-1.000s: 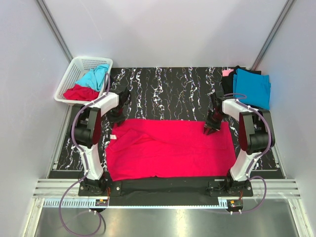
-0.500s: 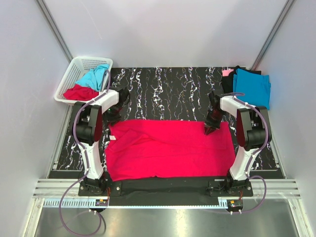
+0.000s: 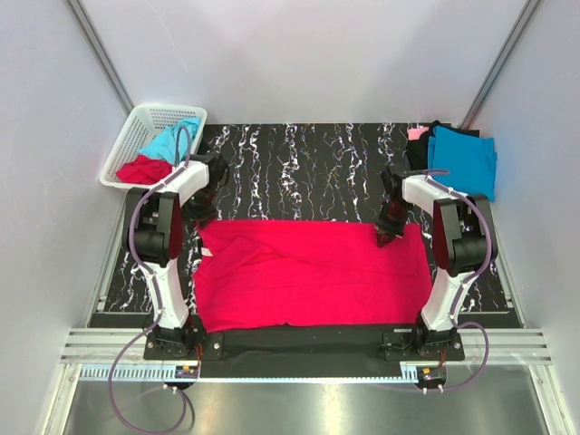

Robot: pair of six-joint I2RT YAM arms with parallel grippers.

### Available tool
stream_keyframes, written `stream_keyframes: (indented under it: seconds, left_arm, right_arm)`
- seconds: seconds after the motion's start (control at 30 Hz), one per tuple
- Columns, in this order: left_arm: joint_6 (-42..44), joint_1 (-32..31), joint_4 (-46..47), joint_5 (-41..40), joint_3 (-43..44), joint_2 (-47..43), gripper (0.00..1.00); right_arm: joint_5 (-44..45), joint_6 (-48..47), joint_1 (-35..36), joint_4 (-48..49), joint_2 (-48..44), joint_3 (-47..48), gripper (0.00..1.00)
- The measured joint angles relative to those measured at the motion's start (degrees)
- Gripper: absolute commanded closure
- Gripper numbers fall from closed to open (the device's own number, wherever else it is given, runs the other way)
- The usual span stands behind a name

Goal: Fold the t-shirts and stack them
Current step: Fold the tshirt

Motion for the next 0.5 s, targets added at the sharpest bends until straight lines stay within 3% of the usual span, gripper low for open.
stream_keyframes:
  seconds: [0.17,0.23,0.33,0.5]
  left_arm:
    - [4.0,0.4,7.2,7.9,-3.4,-7.7,0.56]
    - [5.8,0.5,10.3,11.7,-5.1,-12.6,0.54]
    - [8.3,0.5,14.8,16.9,-5.4,-17.8,0.54]
    - [10.0,0.0,18.1,22.5,-7.5,-18.3,0.54]
  right_arm:
    - [2.9,-0.5,0.0,0.4,-1.7,-0.9,0.83]
    - [3.7,-1.1,0.0,0.9,-3.3,-1.8,0.64]
    - [4.2,-2.2,0.0,2.5,-6.8,-3.1,0.55]
    - [5.3,-3.2,0.0,3.3,-12.6,-4.5,0.5]
